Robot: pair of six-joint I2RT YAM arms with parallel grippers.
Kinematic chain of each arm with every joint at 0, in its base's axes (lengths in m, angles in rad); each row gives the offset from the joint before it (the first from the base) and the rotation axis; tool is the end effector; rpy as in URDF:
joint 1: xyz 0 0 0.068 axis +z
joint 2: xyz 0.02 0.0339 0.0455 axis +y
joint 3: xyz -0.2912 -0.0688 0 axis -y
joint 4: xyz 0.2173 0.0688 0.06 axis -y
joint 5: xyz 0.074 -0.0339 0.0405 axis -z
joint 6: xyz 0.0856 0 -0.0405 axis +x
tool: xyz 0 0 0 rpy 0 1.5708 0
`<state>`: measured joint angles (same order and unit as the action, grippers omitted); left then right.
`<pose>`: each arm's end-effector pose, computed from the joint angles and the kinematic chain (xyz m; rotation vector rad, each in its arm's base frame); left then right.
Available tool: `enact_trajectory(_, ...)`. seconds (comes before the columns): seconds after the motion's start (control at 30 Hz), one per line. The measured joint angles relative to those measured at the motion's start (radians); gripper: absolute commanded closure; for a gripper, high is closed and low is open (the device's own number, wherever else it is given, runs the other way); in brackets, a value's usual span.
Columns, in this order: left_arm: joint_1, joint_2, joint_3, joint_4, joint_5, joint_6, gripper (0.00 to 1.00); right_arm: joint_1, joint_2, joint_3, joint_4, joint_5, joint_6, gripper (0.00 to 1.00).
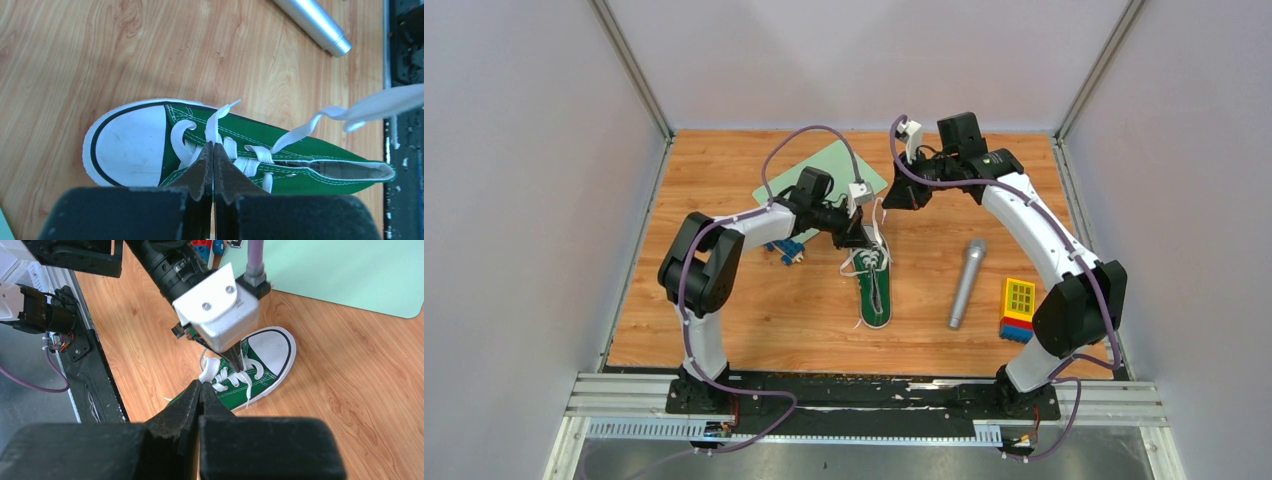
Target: Tie the shoes
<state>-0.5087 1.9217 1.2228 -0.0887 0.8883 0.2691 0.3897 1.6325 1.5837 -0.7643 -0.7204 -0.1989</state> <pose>0.3304 -0.2603 0.2024 1.2462 1.8900 -1.1591 0.3051 0.1863 0.3530 -0.9940 2.0945 0.9465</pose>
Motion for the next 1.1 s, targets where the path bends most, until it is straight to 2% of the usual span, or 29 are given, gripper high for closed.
enact_trajectory(0.23,0.052,-0.029,0.004,0.015,0.106,-0.161,1.00,0.000,0.003,0.001,0.009,-0.018,0.017,1.00)
enact_trajectory(0.43,0.059,-0.060,-0.034,0.146,0.200,-0.320,1.00,0.000,0.062,0.018,0.029,-0.054,0.050,1.00)
enact_trajectory(0.67,0.059,-0.061,-0.092,0.295,0.230,-0.476,0.97,0.000,0.143,0.031,0.039,-0.067,0.090,1.00)
enact_trajectory(0.97,0.059,-0.046,-0.099,0.454,0.243,-0.608,0.96,0.000,0.205,0.041,0.067,-0.027,0.112,1.00)
enact_trajectory(1.1,0.059,-0.008,-0.113,0.529,0.227,-0.678,0.96,0.000,0.239,0.048,0.072,-0.002,0.120,0.90)
